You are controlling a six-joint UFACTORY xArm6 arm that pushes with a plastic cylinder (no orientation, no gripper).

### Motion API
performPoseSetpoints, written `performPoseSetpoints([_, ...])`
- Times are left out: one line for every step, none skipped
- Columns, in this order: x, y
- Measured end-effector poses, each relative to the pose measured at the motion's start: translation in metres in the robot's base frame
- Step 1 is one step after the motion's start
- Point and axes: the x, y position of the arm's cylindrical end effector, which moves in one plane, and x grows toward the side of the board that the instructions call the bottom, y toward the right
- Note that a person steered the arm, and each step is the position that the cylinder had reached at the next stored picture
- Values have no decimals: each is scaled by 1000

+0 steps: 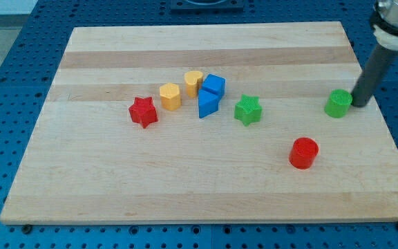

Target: Push the green circle to the green star

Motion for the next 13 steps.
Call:
performPoseSetpoints([-4,-106])
performPoseSetpoints([-25,-71])
performPoseSetpoints([-39,19])
performPoseSetpoints([-3,24])
performPoseSetpoints([12,-73])
performPoseSetpoints([28,-62])
performPoseSetpoints([51,-45])
performPoseSetpoints([70,-23])
performPoseSetpoints([84,-15])
performPoseSetpoints([112,-78])
performPoseSetpoints([64,-154])
performPoseSetpoints([74,-179])
performPoseSetpoints([104,-167])
